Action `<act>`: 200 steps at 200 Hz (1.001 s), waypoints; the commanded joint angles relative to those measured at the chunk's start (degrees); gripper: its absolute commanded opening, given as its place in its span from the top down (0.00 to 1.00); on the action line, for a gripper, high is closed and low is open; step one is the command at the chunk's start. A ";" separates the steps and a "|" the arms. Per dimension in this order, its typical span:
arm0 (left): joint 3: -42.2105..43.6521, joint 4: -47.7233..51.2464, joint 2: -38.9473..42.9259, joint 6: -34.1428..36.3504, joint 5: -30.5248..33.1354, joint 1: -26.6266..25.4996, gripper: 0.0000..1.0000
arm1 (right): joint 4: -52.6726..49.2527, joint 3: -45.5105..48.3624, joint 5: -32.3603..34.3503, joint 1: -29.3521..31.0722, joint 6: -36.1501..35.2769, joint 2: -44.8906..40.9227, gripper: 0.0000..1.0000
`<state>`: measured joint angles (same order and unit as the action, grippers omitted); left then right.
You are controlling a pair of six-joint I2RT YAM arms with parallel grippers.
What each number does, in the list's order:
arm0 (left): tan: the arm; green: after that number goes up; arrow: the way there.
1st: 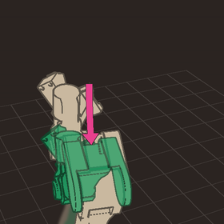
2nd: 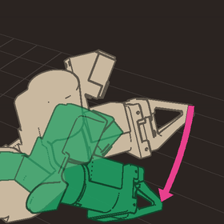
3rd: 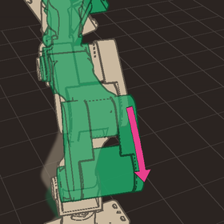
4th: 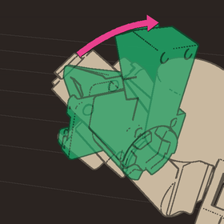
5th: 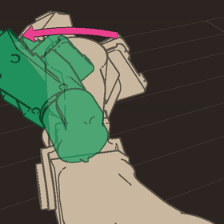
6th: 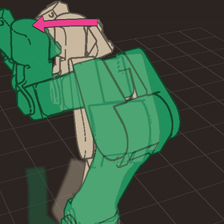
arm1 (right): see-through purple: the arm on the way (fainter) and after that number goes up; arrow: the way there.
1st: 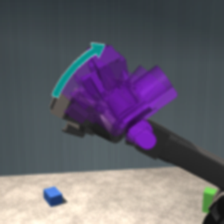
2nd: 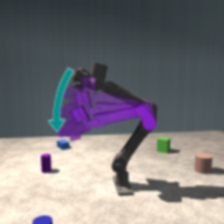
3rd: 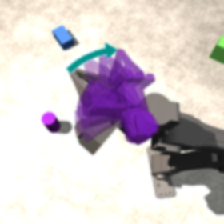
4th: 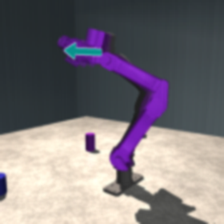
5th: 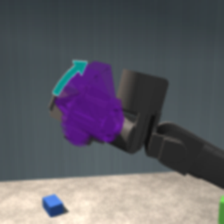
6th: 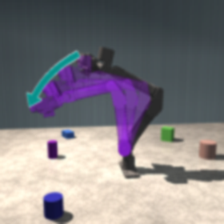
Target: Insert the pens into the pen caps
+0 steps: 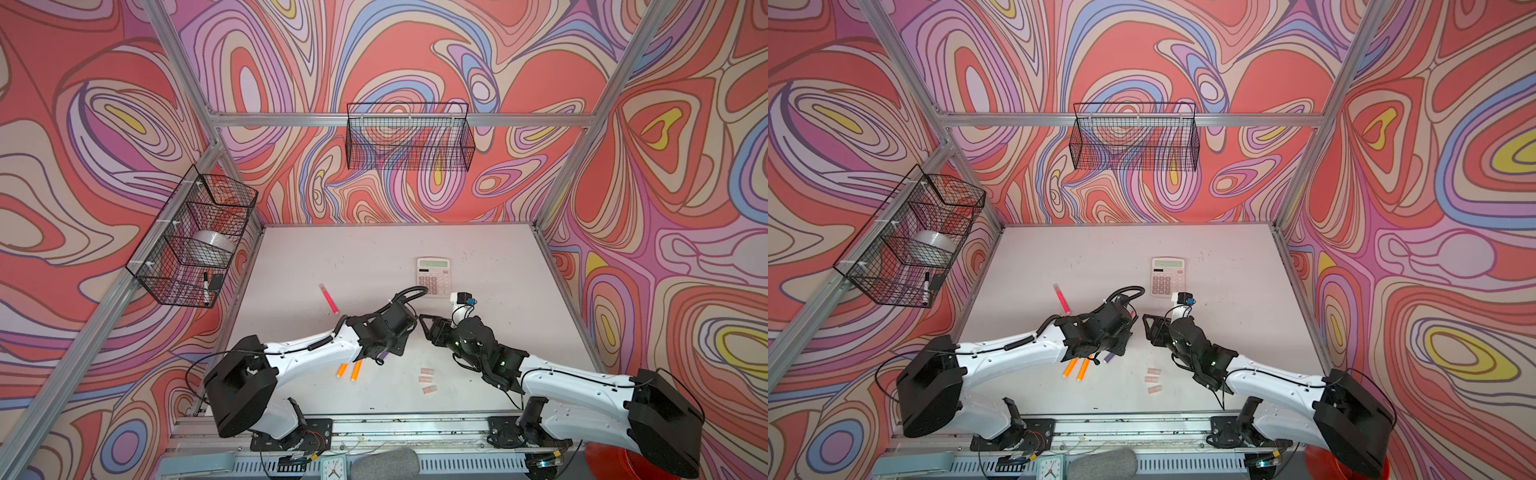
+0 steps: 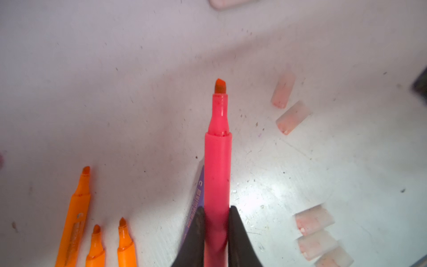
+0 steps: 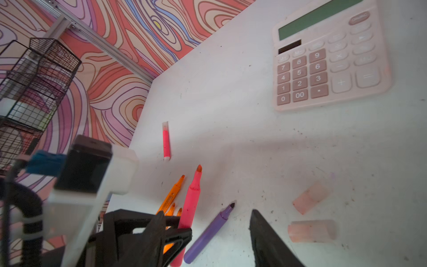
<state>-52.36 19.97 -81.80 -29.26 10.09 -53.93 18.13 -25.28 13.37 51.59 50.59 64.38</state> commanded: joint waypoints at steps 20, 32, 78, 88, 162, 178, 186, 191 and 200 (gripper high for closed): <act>0.96 -8.82 7.24 5.51 -0.76 0.81 0.91 | 6.81 -0.35 -0.40 2.65 1.35 1.50 0.39; 1.88 -10.84 8.54 6.52 -2.03 0.82 0.91 | 8.23 -0.52 -0.91 2.64 0.98 2.12 0.38; 4.16 -13.37 9.81 7.72 -5.26 0.84 0.92 | 12.60 -0.70 -4.23 2.83 1.09 3.35 0.37; 4.74 -13.44 10.11 7.39 -4.83 0.80 0.92 | 12.46 -0.34 -3.82 2.81 0.94 2.54 0.37; 8.29 -16.20 12.29 8.95 -9.96 0.77 0.94 | 12.75 -2.10 -2.46 2.81 0.30 4.20 0.43; 8.41 -16.14 12.24 9.13 -10.54 0.77 0.95 | 12.72 -3.12 -2.57 2.81 0.30 5.85 0.47; 8.57 -16.25 12.27 9.34 -10.92 0.79 0.95 | 13.03 -3.33 -2.34 2.81 0.30 6.50 0.51; 8.59 -16.33 12.17 9.43 -10.99 0.81 0.95 | 13.32 -3.31 -2.23 2.81 0.30 6.88 0.55; 8.59 -16.26 12.08 9.62 -10.90 0.84 0.95 | 13.73 -3.47 -2.25 2.81 0.26 7.39 0.64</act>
<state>-44.45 5.63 -70.41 -20.99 0.34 -53.17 30.28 -27.29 10.66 54.08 51.48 70.46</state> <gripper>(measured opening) 0.172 0.443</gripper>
